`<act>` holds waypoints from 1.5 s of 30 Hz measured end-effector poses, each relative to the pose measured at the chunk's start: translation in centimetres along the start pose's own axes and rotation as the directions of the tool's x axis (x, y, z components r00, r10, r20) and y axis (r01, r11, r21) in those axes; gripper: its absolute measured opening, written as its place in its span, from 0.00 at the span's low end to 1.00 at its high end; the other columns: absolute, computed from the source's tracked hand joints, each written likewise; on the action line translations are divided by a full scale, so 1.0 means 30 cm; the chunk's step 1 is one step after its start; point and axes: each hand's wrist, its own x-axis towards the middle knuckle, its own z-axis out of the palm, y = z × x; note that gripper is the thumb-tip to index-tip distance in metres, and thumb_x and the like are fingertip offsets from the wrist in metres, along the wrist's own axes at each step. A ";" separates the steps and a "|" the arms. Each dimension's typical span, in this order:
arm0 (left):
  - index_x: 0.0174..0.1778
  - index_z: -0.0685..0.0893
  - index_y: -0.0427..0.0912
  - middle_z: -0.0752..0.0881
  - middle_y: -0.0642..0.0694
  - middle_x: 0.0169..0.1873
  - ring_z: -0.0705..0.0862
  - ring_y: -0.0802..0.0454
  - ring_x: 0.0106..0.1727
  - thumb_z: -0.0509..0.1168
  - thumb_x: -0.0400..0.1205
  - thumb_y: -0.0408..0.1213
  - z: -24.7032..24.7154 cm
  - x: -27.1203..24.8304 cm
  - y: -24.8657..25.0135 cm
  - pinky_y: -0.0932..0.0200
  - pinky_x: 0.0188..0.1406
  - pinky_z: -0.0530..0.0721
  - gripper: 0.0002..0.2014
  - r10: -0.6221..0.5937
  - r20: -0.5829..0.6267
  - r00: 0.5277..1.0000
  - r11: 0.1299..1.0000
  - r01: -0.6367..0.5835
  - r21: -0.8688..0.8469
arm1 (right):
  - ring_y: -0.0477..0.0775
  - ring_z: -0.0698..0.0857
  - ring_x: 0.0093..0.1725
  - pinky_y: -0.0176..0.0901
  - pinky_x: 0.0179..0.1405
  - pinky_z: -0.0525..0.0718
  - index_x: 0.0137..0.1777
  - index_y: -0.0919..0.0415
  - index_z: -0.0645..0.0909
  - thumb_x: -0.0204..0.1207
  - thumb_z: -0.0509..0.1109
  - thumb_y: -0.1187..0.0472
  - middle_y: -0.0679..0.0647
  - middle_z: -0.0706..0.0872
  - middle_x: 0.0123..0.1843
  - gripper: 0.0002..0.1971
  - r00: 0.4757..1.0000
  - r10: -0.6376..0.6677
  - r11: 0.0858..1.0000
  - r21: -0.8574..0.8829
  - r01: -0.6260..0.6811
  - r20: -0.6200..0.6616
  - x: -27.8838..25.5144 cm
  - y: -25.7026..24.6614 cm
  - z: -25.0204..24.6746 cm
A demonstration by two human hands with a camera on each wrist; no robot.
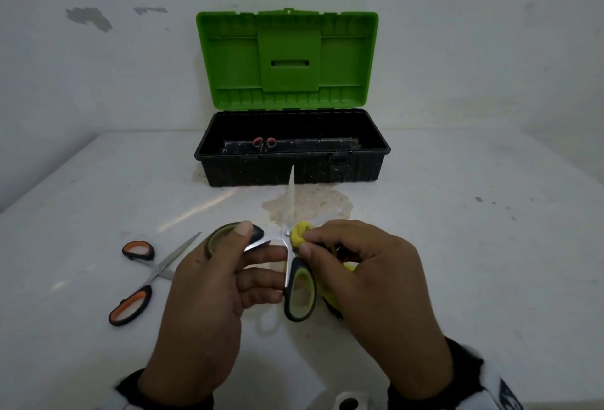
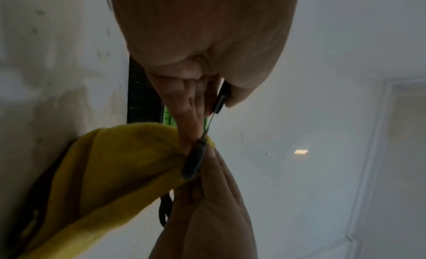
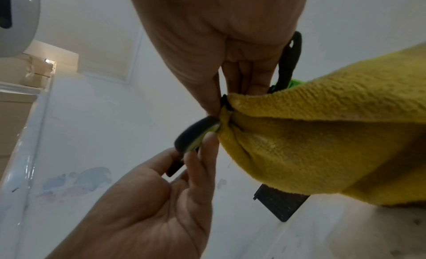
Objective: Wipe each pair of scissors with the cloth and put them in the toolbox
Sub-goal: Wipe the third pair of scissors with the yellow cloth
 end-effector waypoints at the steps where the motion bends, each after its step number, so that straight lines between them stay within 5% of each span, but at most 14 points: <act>1: 0.43 0.86 0.37 0.90 0.37 0.32 0.84 0.45 0.23 0.66 0.73 0.47 0.004 0.003 -0.010 0.58 0.18 0.81 0.15 0.022 -0.031 0.999 1.000 -0.021 0.012 | 0.34 0.87 0.44 0.23 0.46 0.82 0.47 0.49 0.92 0.70 0.81 0.62 0.37 0.91 0.42 0.08 1.000 -0.002 1.000 -0.004 0.002 0.006 -0.003 -0.004 0.008; 6: 0.34 0.89 0.45 0.87 0.42 0.28 0.83 0.41 0.34 0.60 0.86 0.49 0.038 0.011 -0.057 0.44 0.37 0.81 0.20 0.034 -0.214 0.976 0.999 -0.036 -0.005 | 0.35 0.86 0.46 0.30 0.49 0.85 0.48 0.49 0.92 0.71 0.81 0.59 0.38 0.91 0.44 0.07 1.000 0.005 0.998 -0.055 -0.005 0.010 -0.023 -0.008 0.046; 10: 0.35 0.89 0.45 0.89 0.44 0.29 0.87 0.47 0.30 0.59 0.86 0.54 0.062 0.011 -0.054 0.54 0.27 0.84 0.23 -0.060 -0.269 0.961 0.995 0.037 -0.087 | 0.37 0.86 0.45 0.30 0.50 0.84 0.48 0.51 0.92 0.71 0.79 0.57 0.40 0.91 0.43 0.06 0.998 -0.053 0.992 -0.116 0.050 -0.027 -0.027 -0.010 0.053; 19: 0.24 0.90 0.51 0.84 0.47 0.22 0.79 0.50 0.26 0.57 0.88 0.50 0.061 0.012 -0.045 0.49 0.35 0.74 0.27 -0.028 -0.233 0.972 0.994 0.001 -0.113 | 0.35 0.86 0.44 0.23 0.46 0.81 0.44 0.51 0.92 0.70 0.81 0.63 0.37 0.90 0.41 0.06 0.988 -0.047 0.989 -0.147 0.026 -0.144 0.009 0.048 -0.011; 27: 0.39 0.86 0.42 0.81 0.44 0.27 0.80 0.50 0.28 0.61 0.78 0.56 0.001 0.026 -0.012 0.52 0.31 0.82 0.20 -0.077 -0.075 0.994 0.995 0.072 -0.066 | 0.39 0.89 0.41 0.37 0.44 0.87 0.41 0.40 0.90 0.70 0.81 0.57 0.34 0.91 0.39 0.08 0.972 0.159 0.974 -0.135 -0.184 -0.172 0.061 0.142 -0.170; 31: 0.38 0.87 0.42 0.78 0.47 0.28 0.78 0.53 0.27 0.63 0.72 0.57 -0.022 0.023 0.018 0.55 0.28 0.81 0.20 -0.099 0.019 0.995 0.994 0.098 0.042 | 0.37 0.88 0.41 0.26 0.41 0.83 0.40 0.37 0.87 0.72 0.80 0.59 0.33 0.90 0.37 0.12 0.984 0.150 0.960 -0.223 -0.169 -0.097 0.085 0.164 -0.247; 36: 0.34 0.88 0.45 0.79 0.45 0.28 0.82 0.54 0.31 0.68 0.67 0.58 -0.020 0.015 0.018 0.50 0.36 0.81 0.18 -0.062 0.166 0.984 0.980 0.029 0.195 | 0.38 0.86 0.44 0.29 0.46 0.83 0.45 0.41 0.88 0.74 0.78 0.62 0.34 0.89 0.44 0.11 0.998 0.054 0.947 -0.316 -0.064 -0.039 0.117 0.146 -0.238; 40: 0.34 0.88 0.45 0.82 0.42 0.31 0.86 0.47 0.36 0.68 0.67 0.58 -0.005 0.017 -0.007 0.51 0.39 0.86 0.18 -0.054 0.137 0.989 0.981 0.028 0.190 | 0.42 0.88 0.46 0.32 0.48 0.84 0.47 0.50 0.90 0.72 0.79 0.65 0.39 0.90 0.47 0.09 0.993 -0.069 0.976 -0.198 0.087 0.095 0.094 0.091 -0.186; 45: 0.41 0.82 0.37 0.79 0.32 0.34 0.85 0.45 0.27 0.57 0.83 0.58 0.019 0.015 -0.022 0.58 0.23 0.82 0.25 -0.109 0.014 0.994 0.987 0.107 0.117 | 0.39 0.87 0.49 0.26 0.50 0.81 0.49 0.49 0.90 0.73 0.78 0.61 0.38 0.89 0.47 0.07 0.953 -0.149 0.980 -0.085 0.177 0.263 0.053 0.033 -0.126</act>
